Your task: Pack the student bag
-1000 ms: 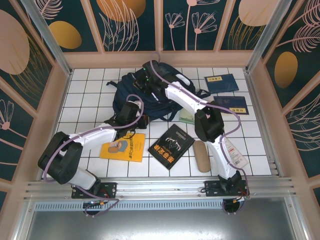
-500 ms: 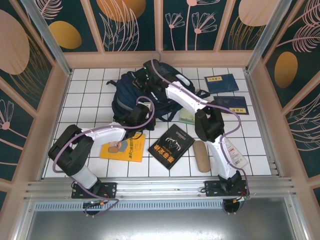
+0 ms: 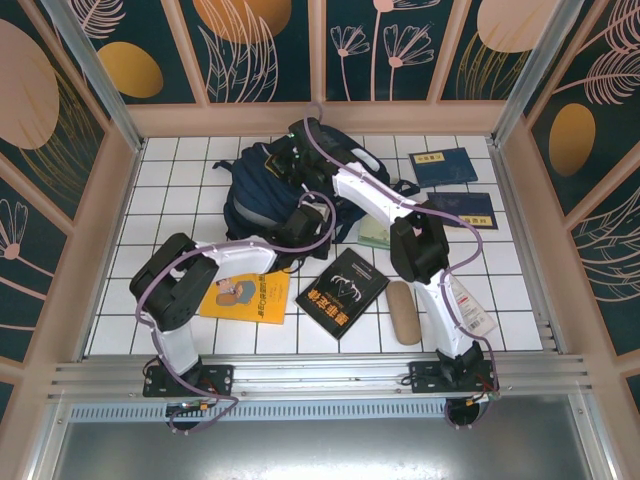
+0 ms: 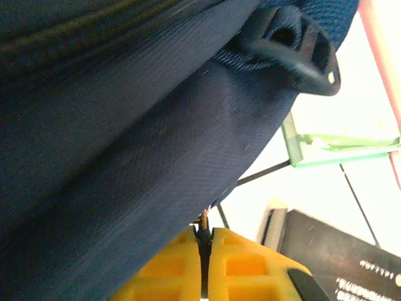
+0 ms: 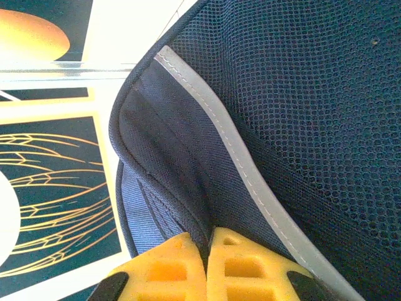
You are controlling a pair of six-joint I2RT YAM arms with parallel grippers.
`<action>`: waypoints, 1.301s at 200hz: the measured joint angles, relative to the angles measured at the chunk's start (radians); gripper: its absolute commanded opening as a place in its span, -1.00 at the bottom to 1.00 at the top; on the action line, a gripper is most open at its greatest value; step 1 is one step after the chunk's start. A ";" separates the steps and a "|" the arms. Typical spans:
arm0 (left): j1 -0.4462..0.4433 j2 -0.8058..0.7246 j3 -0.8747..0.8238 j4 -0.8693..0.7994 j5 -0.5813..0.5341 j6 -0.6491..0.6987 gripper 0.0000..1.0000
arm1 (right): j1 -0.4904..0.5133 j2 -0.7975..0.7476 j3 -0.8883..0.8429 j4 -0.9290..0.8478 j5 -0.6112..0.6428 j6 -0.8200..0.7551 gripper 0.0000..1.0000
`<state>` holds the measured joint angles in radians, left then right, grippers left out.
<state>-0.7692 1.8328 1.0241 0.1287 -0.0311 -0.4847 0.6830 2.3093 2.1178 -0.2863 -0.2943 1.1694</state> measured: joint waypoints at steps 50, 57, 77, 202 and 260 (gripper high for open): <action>-0.014 0.098 0.132 -0.036 -0.001 0.040 -0.81 | -0.004 0.002 0.000 0.011 -0.022 0.000 -1.00; -0.014 0.113 0.148 -0.039 0.000 0.045 -0.78 | -0.004 0.005 0.000 0.011 -0.023 0.000 -1.00; -0.014 0.154 0.192 -0.056 0.010 0.061 -0.68 | -0.004 0.015 0.000 0.014 -0.031 0.000 -1.00; -0.029 0.064 0.119 -0.094 0.077 0.128 0.27 | -0.014 0.035 -0.001 0.029 -0.069 -0.039 -1.00; -0.029 -0.233 -0.091 -0.126 0.074 0.086 0.25 | -0.029 0.035 -0.023 0.055 -0.119 -0.072 -1.00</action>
<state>-0.7979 1.5993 0.9329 0.0032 0.0433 -0.3988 0.6537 2.3440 2.0945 -0.2314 -0.4129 1.0969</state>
